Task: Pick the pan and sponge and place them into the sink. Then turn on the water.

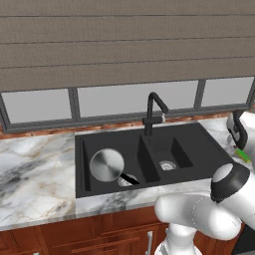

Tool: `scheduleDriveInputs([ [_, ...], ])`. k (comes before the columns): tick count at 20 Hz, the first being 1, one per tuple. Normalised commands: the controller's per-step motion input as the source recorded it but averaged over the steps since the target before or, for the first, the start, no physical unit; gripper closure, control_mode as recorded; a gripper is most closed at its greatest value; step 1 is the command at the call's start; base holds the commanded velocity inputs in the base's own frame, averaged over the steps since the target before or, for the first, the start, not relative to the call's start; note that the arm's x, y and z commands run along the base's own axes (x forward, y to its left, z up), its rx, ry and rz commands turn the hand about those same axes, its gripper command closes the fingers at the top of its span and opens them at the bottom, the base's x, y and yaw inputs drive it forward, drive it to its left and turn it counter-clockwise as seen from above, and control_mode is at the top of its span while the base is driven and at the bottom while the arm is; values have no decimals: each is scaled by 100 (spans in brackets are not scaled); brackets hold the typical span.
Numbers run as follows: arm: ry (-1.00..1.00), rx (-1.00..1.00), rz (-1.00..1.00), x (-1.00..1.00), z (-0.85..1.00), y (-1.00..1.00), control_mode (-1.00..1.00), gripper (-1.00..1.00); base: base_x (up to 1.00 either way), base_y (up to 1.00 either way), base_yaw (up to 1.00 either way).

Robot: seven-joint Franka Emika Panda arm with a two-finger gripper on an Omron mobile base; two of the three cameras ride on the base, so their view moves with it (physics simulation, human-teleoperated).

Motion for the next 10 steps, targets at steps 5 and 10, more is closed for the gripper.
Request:
scheduleDriveInputs([
  [5,0,1,0,0,0,-33,-100,-100,0,0,0],
  [10,0,0,0,0,-2,-24,-100,-100,0,0,0],
])
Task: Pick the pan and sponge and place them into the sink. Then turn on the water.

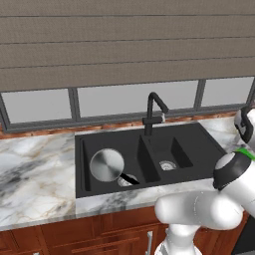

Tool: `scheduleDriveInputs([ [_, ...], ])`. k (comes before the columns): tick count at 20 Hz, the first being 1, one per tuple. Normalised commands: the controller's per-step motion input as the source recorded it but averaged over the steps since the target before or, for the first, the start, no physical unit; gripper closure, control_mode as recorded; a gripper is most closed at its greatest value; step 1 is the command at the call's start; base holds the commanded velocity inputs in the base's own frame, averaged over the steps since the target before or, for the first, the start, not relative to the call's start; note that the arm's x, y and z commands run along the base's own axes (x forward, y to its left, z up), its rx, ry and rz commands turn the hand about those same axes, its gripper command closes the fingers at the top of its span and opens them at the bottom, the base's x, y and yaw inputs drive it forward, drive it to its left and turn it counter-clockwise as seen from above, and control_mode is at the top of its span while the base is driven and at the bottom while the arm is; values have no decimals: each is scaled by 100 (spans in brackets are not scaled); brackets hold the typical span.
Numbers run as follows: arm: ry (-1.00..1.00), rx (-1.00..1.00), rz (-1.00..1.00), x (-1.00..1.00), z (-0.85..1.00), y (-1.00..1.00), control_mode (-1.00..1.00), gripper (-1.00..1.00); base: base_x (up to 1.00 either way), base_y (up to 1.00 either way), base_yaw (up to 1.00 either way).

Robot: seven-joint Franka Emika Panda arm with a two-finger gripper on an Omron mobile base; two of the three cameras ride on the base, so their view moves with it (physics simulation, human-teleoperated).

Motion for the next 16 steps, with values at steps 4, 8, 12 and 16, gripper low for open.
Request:
scheduleDriveInputs([
  [4,0,0,0,0,-14,-13,-100,-100,0,0,0],
  [8,0,0,0,0,-24,-5,-100,-100,0,0,0],
  [12,0,0,1,0,-18,-5,-100,-100,0,0,0],
  [16,0,0,2,0,-12,-10,-100,-100,0,0,0],
])
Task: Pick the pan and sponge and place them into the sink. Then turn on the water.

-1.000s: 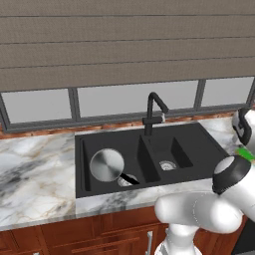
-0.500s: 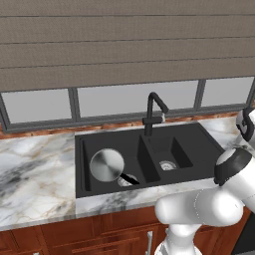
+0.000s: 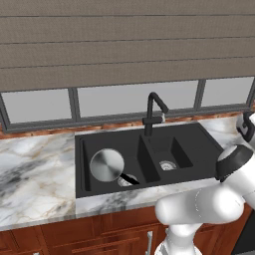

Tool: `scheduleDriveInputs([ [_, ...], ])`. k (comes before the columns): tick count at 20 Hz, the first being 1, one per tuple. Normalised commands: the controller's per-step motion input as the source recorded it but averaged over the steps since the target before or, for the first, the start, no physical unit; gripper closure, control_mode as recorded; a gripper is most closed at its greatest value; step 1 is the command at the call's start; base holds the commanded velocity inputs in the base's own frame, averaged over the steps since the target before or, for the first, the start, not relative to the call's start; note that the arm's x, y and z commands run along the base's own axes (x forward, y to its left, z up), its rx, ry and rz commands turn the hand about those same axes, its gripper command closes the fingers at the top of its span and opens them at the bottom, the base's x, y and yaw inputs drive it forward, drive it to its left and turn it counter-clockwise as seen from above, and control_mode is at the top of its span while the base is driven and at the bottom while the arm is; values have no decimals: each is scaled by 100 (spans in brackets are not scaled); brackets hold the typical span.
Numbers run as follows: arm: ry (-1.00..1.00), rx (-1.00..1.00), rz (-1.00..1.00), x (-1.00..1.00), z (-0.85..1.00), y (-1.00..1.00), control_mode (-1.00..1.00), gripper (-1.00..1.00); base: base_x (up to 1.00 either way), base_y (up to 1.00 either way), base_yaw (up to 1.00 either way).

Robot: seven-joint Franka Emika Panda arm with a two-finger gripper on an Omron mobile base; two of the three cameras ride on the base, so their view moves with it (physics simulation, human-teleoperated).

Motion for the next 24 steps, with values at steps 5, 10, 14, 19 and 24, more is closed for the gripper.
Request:
scheduleDriveInputs([
  [5,0,0,2,8,-11,-18,-100,-100,0,0,0],
  [10,0,0,3,13,-13,-15,-100,-100,0,0,0],
  [14,0,0,4,15,-15,-16,-100,-100,0,0,0],
  [19,0,0,5,18,-16,-19,-100,-100,0,0,0],
  [24,0,0,5,19,-21,-16,-100,-100,0,0,0],
])
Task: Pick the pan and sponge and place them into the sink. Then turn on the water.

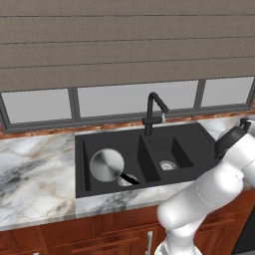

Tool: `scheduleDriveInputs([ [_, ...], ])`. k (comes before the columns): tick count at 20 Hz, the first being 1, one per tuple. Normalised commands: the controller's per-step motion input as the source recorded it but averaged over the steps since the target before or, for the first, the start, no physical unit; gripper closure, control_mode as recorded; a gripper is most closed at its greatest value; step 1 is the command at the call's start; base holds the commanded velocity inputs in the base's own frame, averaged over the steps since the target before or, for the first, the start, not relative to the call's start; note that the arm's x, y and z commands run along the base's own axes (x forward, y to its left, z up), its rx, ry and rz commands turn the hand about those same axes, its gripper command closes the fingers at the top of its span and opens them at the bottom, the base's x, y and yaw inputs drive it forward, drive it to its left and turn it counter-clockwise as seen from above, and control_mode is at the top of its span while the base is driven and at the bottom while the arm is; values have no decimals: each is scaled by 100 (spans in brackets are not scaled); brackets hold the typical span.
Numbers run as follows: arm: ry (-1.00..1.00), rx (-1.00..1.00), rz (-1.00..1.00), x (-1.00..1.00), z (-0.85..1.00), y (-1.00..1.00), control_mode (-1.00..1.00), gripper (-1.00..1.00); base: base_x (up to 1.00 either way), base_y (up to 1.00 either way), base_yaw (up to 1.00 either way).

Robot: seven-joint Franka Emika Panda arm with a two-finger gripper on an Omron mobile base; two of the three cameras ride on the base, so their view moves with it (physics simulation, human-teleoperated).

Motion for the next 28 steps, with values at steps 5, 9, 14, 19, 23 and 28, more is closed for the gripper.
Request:
scheduleDriveInputs([
  [5,0,0,4,23,-23,-14,-100,-100,0,0,0],
  [9,0,0,4,19,-19,-16,-100,-100,0,0,0],
  [14,0,0,5,9,-13,-22,-100,-100,0,0,0],
  [19,0,0,4,8,-11,-23,-100,-100,0,0,0],
  [23,0,0,4,13,-26,-10,-100,-100,0,0,0],
  [28,0,0,4,17,-35,0,-100,-100,0,0,0],
])
